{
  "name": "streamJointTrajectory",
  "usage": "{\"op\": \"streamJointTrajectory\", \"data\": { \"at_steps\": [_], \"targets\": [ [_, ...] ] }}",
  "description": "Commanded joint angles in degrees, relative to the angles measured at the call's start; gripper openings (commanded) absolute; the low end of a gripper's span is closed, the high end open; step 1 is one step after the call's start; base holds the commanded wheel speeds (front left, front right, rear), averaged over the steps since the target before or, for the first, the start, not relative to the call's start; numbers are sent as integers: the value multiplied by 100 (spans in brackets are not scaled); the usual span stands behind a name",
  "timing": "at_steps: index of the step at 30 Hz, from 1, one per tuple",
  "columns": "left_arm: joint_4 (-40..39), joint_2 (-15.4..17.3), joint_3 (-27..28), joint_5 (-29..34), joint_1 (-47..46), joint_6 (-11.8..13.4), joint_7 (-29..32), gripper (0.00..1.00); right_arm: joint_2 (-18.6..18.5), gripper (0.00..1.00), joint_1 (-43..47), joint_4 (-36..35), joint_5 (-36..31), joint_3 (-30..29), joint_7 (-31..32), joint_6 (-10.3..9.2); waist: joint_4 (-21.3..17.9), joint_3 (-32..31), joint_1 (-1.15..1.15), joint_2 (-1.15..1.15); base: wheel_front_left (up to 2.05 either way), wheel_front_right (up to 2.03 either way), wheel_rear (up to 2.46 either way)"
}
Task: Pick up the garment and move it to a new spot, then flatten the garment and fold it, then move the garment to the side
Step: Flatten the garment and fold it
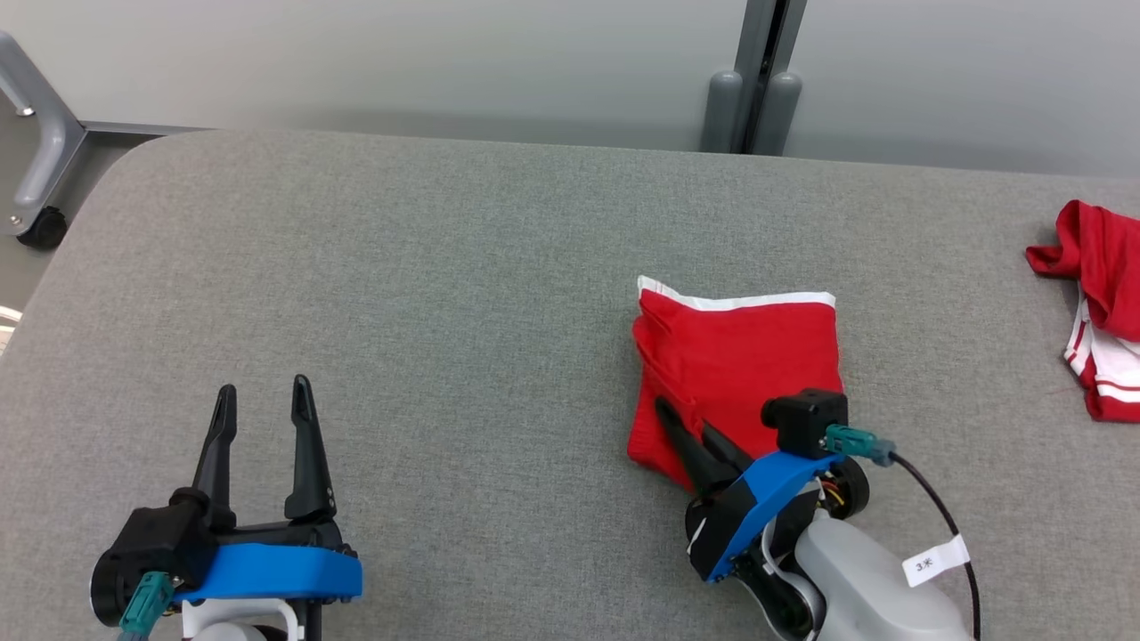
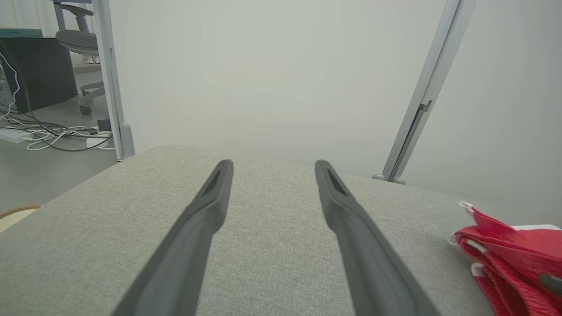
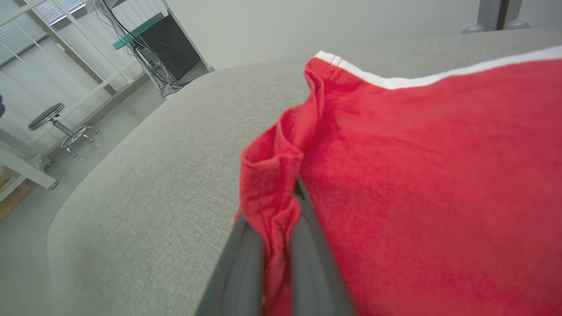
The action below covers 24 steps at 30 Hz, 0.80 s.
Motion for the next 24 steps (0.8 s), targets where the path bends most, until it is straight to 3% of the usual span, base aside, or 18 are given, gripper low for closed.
{"op": "streamJointTrajectory", "data": {
  "at_steps": [1,2,3,7,15,21,22,23,24],
  "targets": [
    [8,0,-21,12,-69,38,-22,100,61,44,116,39,-42,76,-44,1,-23,12,0,0,0,0,0],
    [10,0,-26,14,-79,35,-22,100,93,84,121,54,-54,128,-56,1,-34,15,0,0,0,0,0],
    [19,0,-30,17,-84,29,-22,100,108,100,102,59,-55,157,-59,1,-45,16,0,0,0,0,0],
    [23,0,-52,31,-84,39,-22,100,-22,100,22,-90,-196,173,-99,1,-103,-12,0,0,0,0,0],
    [10,0,-44,61,17,21,-22,100,-571,100,410,-1253,-917,-1318,-97,1,-205,-79,0,0,0,0,0],
    [1,0,-78,93,-20,-5,-22,100,-598,100,695,-1295,-1354,-2018,-98,1,-192,-48,0,0,0,0,0],
    [0,0,-91,100,-40,-15,-22,100,-583,24,717,-1254,-1442,-2079,-99,1,-179,-31,0,0,0,0,0],
    [-1,0,-101,97,-61,-25,-22,100,-566,0,727,-1191,-1519,-2123,-99,1,-169,-15,0,0,0,0,0],
    [0,-1,-113,100,-79,-33,-22,100,-524,0,740,-1142,-1548,-2160,-99,1,-157,4,0,0,0,0,0]
  ]
}}
